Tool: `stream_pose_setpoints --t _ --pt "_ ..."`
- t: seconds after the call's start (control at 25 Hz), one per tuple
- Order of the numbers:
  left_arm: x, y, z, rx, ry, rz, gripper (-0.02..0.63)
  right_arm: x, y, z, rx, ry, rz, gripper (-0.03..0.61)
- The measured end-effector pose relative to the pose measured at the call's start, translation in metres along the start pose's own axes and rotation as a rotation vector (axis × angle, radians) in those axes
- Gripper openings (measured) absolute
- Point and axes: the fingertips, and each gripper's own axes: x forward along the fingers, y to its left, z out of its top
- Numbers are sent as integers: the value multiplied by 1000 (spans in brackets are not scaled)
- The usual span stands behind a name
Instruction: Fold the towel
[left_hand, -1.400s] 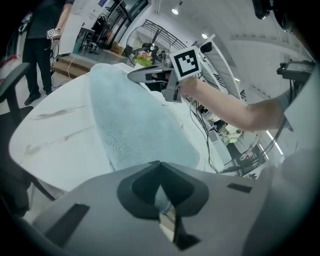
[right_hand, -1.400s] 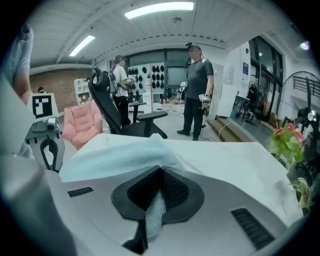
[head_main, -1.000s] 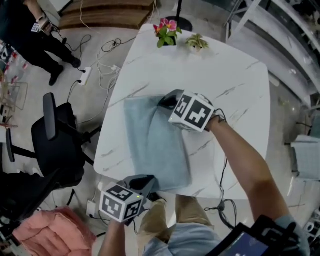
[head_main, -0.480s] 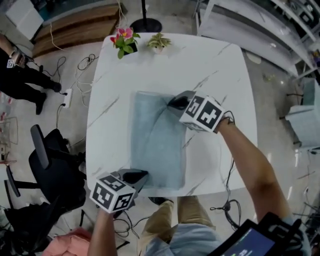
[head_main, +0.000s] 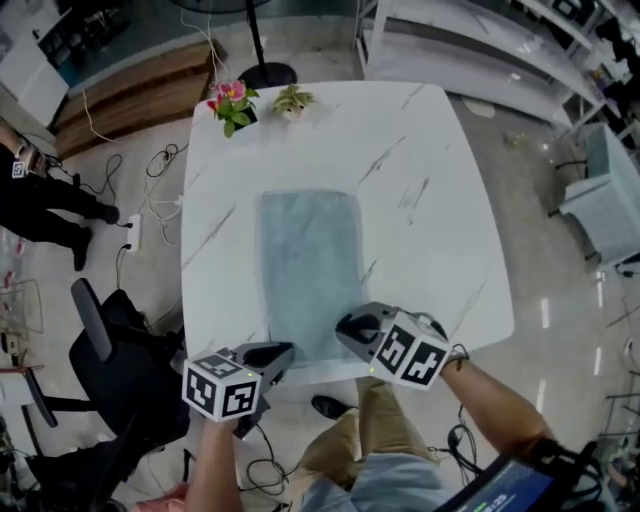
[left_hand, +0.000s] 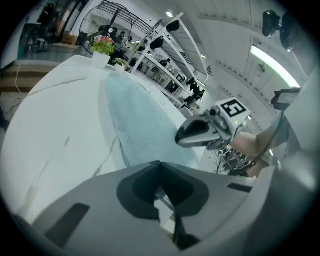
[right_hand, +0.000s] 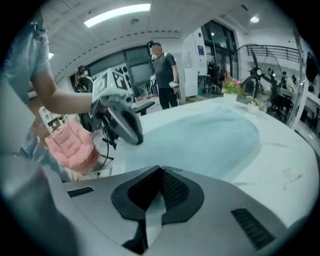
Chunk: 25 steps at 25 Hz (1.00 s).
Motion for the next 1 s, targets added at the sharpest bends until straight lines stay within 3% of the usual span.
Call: stream_pose_setpoints --t 0.12,0.24,0.32,0.44,0.52,0.68,0.84,1.0 --pt "-6 -7 -2 19 -11 -9 8 4 6 -7 -16 9 -20 18" --pt "-24 -21 17 25 -80 -20 8 -29 -19 30 43 -74 -11 48" --pt "-29 -29 33 34 -103 -28 8 -50 -54 58 59 -108 -10 98" --pt "-15 -34 41 48 -52 -47 8 -63 -121 82 60 -91 -37 192" --pt "-5 -29 43 34 -20 -59 8 -54 -163 88 86 -56 -25 216" --pt "9 -8 57 -18 -13 -83 8 -13 -214 83 108 58 93 273" --pt "20 6 63 -52 21 -108 8 24 -216 75 136 182 299 356" --pt "23 7 65 -76 32 -140 8 37 -210 79 144 276 459 345"
